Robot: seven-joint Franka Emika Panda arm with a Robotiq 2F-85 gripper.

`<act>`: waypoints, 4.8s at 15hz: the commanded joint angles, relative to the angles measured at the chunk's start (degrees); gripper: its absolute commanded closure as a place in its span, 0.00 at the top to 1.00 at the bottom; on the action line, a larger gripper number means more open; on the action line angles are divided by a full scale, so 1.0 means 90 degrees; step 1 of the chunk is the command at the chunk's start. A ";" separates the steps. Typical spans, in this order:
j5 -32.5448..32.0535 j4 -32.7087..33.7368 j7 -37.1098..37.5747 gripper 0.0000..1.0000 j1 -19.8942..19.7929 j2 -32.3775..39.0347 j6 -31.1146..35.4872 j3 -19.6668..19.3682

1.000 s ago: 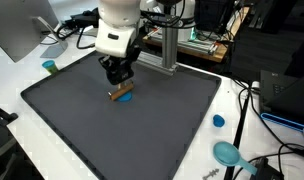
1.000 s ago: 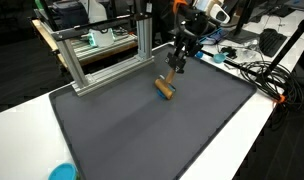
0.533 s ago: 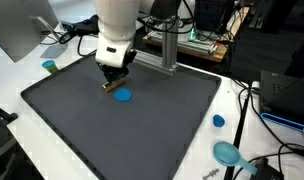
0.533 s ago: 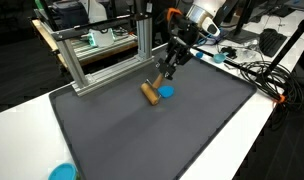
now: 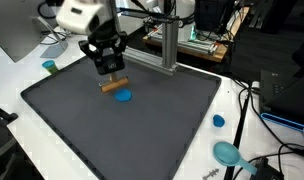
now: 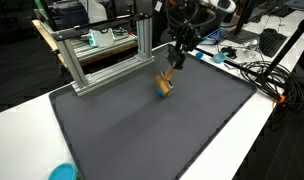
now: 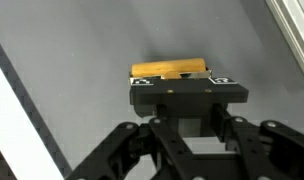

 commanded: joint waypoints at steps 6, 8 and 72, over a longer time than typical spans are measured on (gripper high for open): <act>0.1352 -0.0606 0.1457 0.21 -0.0464 -0.2491 -0.1113 -0.0057; 0.1046 0.0088 0.1131 0.46 -0.0385 -0.1877 -0.1180 -0.0034; 0.2159 -0.4685 0.4121 1.00 -0.0745 -0.6183 -0.1300 -0.0836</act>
